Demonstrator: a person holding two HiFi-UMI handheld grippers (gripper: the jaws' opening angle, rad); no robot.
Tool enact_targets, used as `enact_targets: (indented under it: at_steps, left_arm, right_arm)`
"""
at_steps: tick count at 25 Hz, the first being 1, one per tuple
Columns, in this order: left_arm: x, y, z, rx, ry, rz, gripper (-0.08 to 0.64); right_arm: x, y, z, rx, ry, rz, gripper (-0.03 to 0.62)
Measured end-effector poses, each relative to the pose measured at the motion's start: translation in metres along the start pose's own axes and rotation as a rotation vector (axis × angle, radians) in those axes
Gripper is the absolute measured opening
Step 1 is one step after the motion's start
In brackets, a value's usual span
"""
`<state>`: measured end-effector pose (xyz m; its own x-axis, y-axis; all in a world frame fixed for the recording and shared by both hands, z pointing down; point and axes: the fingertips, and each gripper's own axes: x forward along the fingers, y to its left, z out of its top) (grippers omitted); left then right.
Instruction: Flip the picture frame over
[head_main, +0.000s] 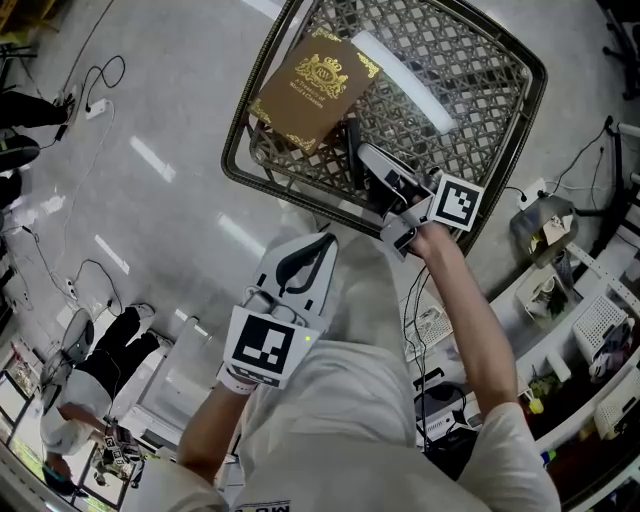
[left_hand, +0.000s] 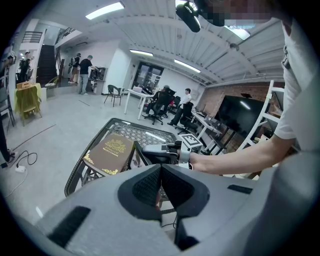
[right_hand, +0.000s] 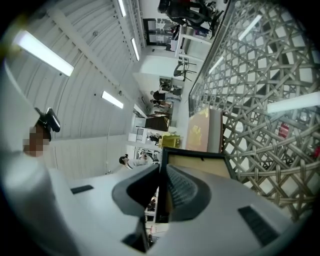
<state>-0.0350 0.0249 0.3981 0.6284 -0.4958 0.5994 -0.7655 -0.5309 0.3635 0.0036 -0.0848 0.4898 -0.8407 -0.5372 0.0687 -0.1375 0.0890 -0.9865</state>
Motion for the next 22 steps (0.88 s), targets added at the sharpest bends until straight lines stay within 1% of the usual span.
enact_targets:
  at_steps: [3, 7, 10, 14, 18, 20, 22]
  left_arm:
    - [0.001, -0.001, -0.002, 0.029, -0.001, -0.008, 0.025]
    - [0.002, -0.004, 0.002, 0.007, -0.001, -0.006, 0.025]
    - [0.002, -0.005, 0.001, 0.015, -0.001, -0.009, 0.025]
    - [0.003, -0.005, -0.001, 0.048, 0.0, -0.016, 0.025]
    - [0.005, -0.008, 0.002, 0.017, 0.003, -0.012, 0.026]
    - [0.006, -0.01, 0.003, 0.018, 0.004, -0.015, 0.026]
    - [0.007, -0.011, 0.003, 0.028, 0.006, -0.021, 0.025]
  right_arm:
    - [-0.004, -0.001, 0.003, -0.004, -0.003, -0.007, 0.06]
    - [-0.008, -0.001, 0.006, -0.011, -0.01, -0.014, 0.061]
    - [-0.012, -0.001, 0.008, -0.024, -0.017, -0.025, 0.063]
    - [-0.019, -0.004, 0.013, -0.024, -0.037, -0.044, 0.063]
    - [-0.029, -0.008, 0.02, -0.021, -0.062, -0.057, 0.064]
    - [-0.036, -0.011, 0.025, -0.005, -0.083, -0.059, 0.064]
    - [-0.042, -0.016, 0.029, 0.031, -0.117, -0.055, 0.066]
